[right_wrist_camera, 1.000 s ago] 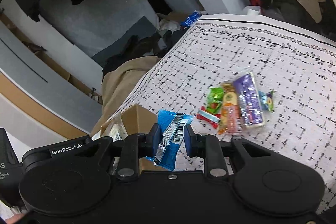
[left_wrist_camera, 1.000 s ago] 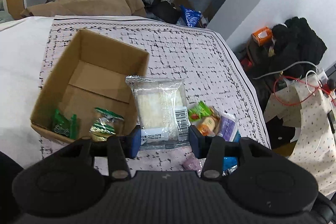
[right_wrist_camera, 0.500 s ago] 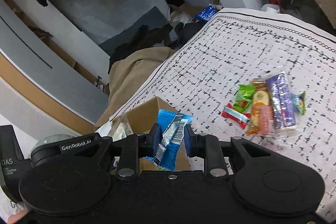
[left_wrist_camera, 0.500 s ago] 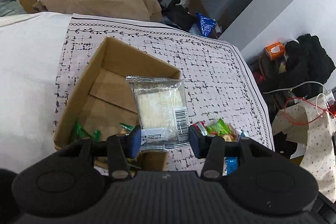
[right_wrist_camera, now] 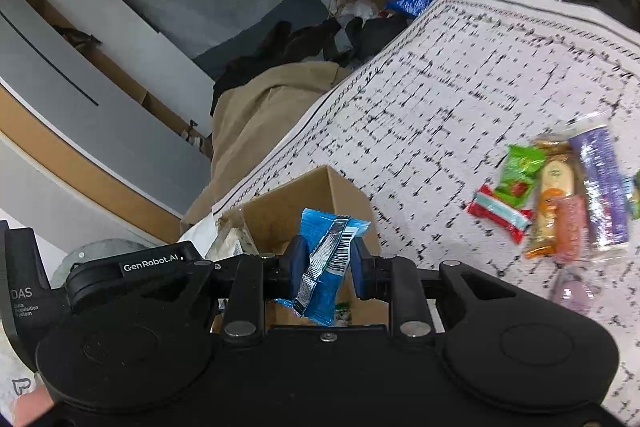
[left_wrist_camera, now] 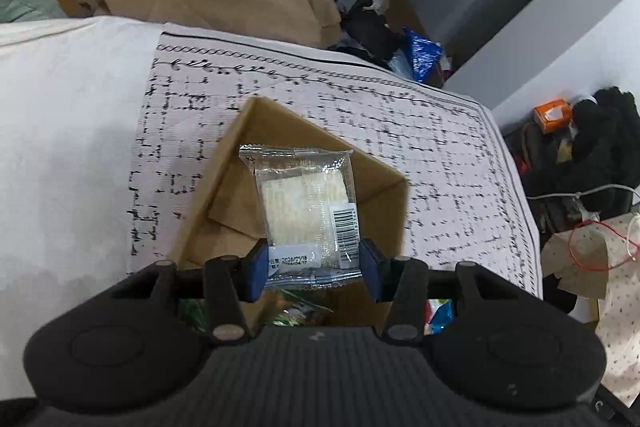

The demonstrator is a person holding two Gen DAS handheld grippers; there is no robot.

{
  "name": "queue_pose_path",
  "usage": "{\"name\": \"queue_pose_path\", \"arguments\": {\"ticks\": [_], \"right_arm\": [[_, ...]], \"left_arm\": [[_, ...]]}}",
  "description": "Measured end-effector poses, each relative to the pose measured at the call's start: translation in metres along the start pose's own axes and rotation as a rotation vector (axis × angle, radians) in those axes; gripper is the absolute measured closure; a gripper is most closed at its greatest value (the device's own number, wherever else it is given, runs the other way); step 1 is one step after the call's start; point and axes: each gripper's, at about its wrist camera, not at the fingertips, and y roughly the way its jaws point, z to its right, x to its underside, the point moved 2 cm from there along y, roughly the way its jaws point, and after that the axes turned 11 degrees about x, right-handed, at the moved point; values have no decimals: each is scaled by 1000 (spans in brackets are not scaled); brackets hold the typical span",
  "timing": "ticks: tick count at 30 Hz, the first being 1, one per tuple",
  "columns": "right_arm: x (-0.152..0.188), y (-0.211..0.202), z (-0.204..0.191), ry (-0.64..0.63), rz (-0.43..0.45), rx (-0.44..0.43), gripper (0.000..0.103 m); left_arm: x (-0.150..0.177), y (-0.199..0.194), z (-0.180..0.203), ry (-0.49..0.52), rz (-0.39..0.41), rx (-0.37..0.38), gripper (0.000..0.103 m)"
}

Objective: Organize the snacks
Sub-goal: 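Carry both snacks over the cardboard box and open both tools, then raise both open tools away from the box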

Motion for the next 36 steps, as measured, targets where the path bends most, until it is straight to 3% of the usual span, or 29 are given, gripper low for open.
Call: {"name": "queue_pose_path", "arguments": {"ticks": [10, 21, 22, 24, 31, 36], "right_arm": [[-1, 30, -31, -37, -39, -9, 79], [-6, 29, -52, -45, -23, -26, 75], [-6, 27, -53, -44, -21, -34, 72], [-5, 23, -53, -39, -23, -44, 54], [-1, -6, -36, -15, 22, -16, 39], [2, -28, -14, 2, 54, 23, 24]], "left_arm": [[-15, 18, -27, -48, -33, -16, 56], [-23, -6, -24, -47, 9, -28, 47], [-22, -9, -25, -48, 10, -31, 47], [-21, -14, -26, -53, 14, -34, 46], [-14, -31, -23, -60, 16, -36, 40], [-5, -39, -13, -48, 11, -37, 28]]}}
